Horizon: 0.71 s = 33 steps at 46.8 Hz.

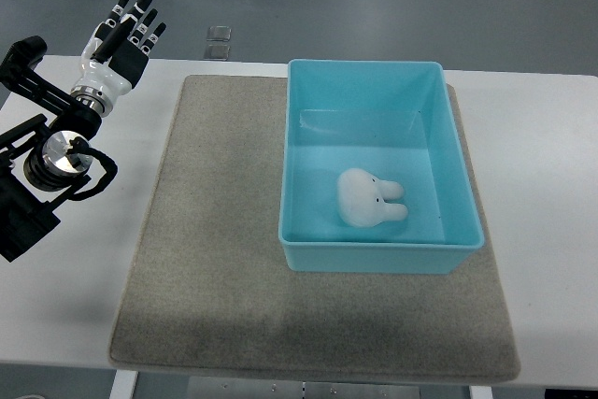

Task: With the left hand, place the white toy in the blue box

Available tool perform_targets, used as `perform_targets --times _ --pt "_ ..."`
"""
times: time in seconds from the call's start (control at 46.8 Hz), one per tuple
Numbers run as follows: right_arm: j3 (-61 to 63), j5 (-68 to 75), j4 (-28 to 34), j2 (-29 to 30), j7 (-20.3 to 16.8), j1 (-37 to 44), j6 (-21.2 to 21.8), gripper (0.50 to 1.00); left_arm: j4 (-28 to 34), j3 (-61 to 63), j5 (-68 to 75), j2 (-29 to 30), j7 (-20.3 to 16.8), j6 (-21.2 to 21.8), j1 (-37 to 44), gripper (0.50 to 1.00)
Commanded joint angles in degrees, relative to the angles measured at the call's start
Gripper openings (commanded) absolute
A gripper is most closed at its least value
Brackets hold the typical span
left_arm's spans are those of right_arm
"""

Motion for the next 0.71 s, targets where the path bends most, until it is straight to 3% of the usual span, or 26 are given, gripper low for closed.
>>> perform_targets --times 0.0,0.684 --pt "0.00 0.00 0.00 0.00 0.00 0.00 -0.04 0.936 0.09 -0.09 -1.63 -0.13 0.01 -0.11 0.56 1.000" --pt "0.00 -0.44 1.67 0.00 0.00 0.26 0.66 0.936 -0.17 -2.29 -4.18 0.31 -0.08 -0.29 0.91 1.000"
